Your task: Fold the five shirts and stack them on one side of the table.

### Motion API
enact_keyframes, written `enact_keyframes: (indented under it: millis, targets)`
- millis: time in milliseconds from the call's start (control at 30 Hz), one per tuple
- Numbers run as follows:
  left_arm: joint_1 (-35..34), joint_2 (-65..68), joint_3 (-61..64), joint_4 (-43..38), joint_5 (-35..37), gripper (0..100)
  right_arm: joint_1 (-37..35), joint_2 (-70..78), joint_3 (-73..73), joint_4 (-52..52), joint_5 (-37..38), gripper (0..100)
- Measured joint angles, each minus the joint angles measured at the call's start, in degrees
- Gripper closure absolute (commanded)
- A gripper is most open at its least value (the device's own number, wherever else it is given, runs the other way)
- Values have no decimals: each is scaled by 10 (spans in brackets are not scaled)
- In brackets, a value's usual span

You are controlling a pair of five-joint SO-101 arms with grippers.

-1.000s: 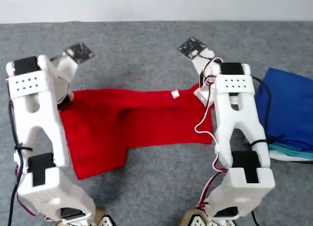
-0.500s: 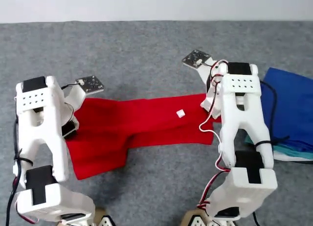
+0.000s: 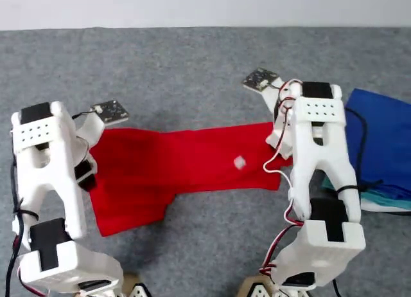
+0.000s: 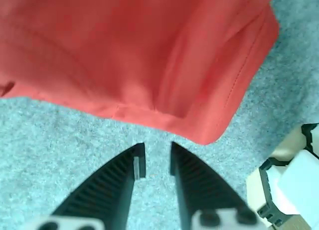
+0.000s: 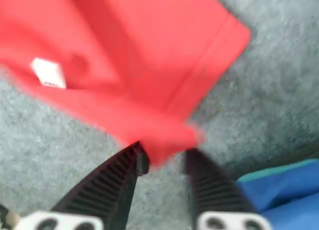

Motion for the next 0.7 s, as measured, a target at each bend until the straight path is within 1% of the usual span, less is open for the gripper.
enact_keyframes:
  millis: [167,233,333,400,433,500,600,700]
  targets:
    - [-22,-4,0,0,0,885,4,-40,-13,6,0,700]
    - [-23,-4,-11,0,3,885,4,-50,-16,4,0,735]
    - [-23,-4,-50,-6,55,887,4,-52,-16,-29,-1,854]
    - [-18,-4,-66,-39,111,919,-3,-51,-16,-67,-17,963]
    - [-12,-4,-67,-57,138,945,-9,-44,-16,-90,-26,998]
    - [4,-4,-67,-91,190,994,-23,-23,-16,-137,-46,965]
    - [32,9,-62,-138,241,993,-40,21,-16,-192,-71,964]
    - [53,60,-61,-174,290,993,-57,67,-16,-227,-89,964]
